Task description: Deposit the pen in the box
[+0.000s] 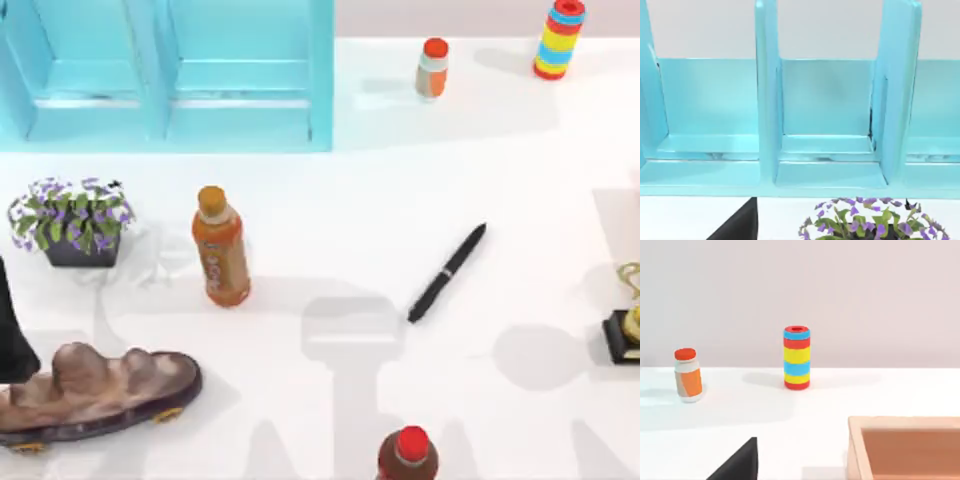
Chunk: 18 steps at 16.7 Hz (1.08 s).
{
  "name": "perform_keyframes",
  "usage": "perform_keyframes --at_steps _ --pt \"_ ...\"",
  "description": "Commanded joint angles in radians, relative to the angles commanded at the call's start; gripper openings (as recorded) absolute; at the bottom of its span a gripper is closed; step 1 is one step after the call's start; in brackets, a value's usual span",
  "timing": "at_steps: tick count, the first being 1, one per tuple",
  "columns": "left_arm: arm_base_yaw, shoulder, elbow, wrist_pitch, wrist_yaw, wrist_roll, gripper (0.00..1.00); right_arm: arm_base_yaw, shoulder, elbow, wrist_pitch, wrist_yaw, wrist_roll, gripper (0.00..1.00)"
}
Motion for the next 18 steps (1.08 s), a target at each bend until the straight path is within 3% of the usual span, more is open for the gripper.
perform_keyframes --at_steps 4,8,18 --pt "0.0 0.0 0.0 0.0 0.0 0.0 1.0 0.021 0.028 0.021 0.008 -0.021 0.014 1.0" --pt "0.0 0.0 0.0 0.0 0.0 0.0 1.0 0.105 0.195 0.153 0.043 -0.114 0.107 1.0" --pt "0.0 0.0 0.0 0.0 0.0 0.0 1.0 0.234 1.027 0.896 0.059 -0.281 0.537 1.0"
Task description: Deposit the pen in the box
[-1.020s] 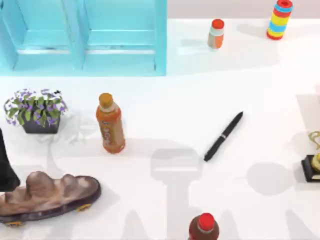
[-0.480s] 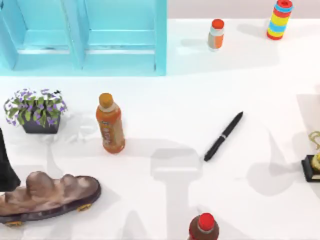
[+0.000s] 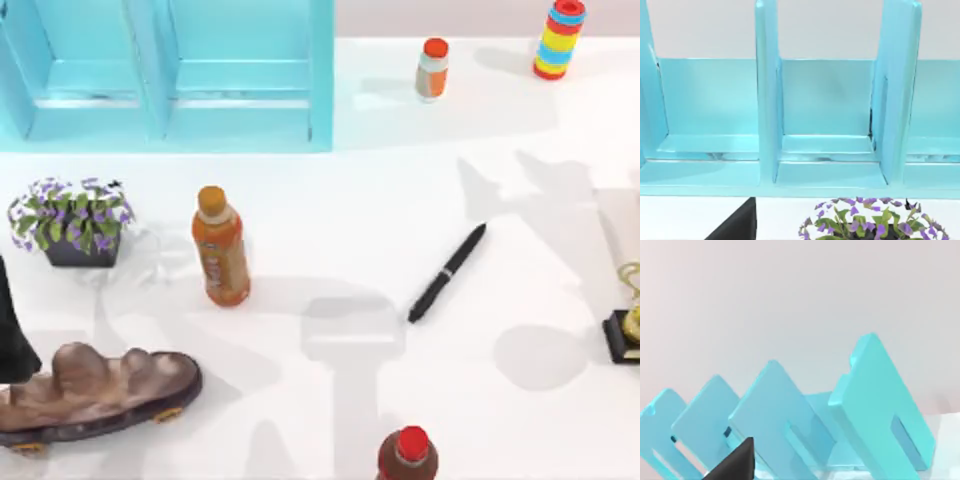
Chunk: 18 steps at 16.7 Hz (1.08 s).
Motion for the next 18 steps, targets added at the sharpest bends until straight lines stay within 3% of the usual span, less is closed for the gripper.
perform_keyframes --at_steps 5,10,18 --pt "0.0 0.0 0.0 0.0 0.0 0.0 1.0 0.014 0.423 0.122 -0.083 -0.055 0.242 1.0" --pt "0.0 0.0 0.0 0.0 0.0 0.0 1.0 0.01 0.643 0.02 -0.208 -0.107 0.436 1.0" --pt "0.0 0.0 0.0 0.0 0.0 0.0 1.0 0.004 0.675 -0.023 -0.241 -0.12 0.474 1.0"
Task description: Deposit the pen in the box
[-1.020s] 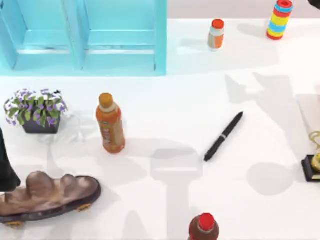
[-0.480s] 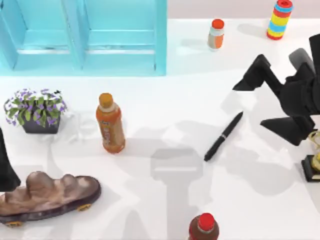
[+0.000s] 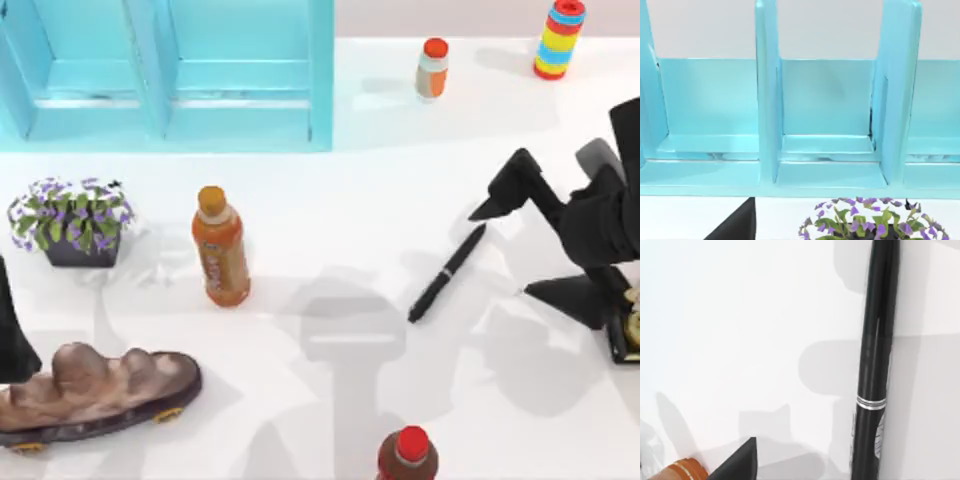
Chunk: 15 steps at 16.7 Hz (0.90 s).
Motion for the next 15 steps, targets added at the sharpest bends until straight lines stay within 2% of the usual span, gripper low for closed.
perform_keyframes --at_steps 9,15 --pt "0.0 0.0 0.0 0.0 0.0 0.0 1.0 0.108 0.295 0.022 0.312 0.063 0.101 1.0" --pt "0.0 0.0 0.0 0.0 0.0 0.0 1.0 0.11 0.369 0.084 0.322 0.066 0.104 1.0"
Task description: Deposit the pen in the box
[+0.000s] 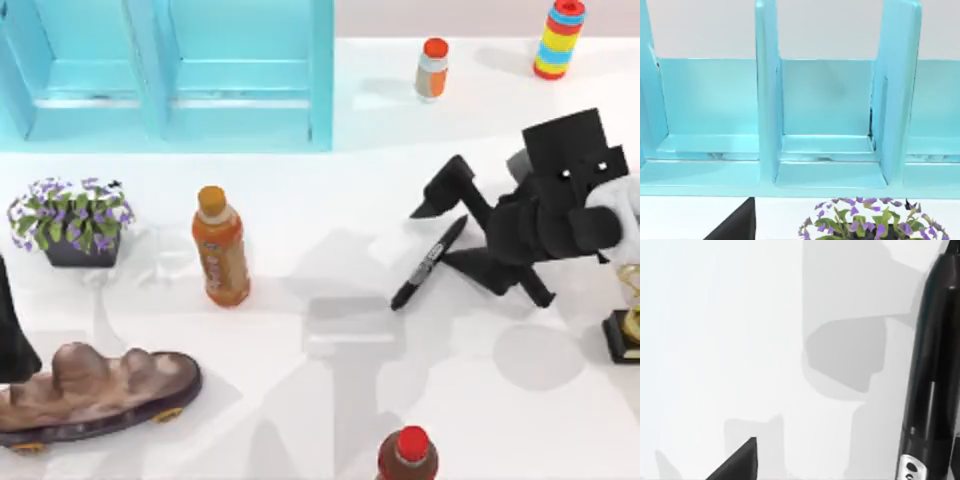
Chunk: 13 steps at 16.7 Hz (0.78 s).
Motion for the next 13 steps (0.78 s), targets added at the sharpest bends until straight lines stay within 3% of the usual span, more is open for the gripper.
perform_keyframes --at_steps 8,13 --pt "0.0 0.0 0.0 0.0 0.0 0.0 1.0 -0.005 -0.001 0.022 -0.027 -0.005 -0.001 1.0" --pt "0.0 0.0 0.0 0.0 0.0 0.0 1.0 -0.005 -0.001 0.022 -0.027 -0.005 -0.001 0.62"
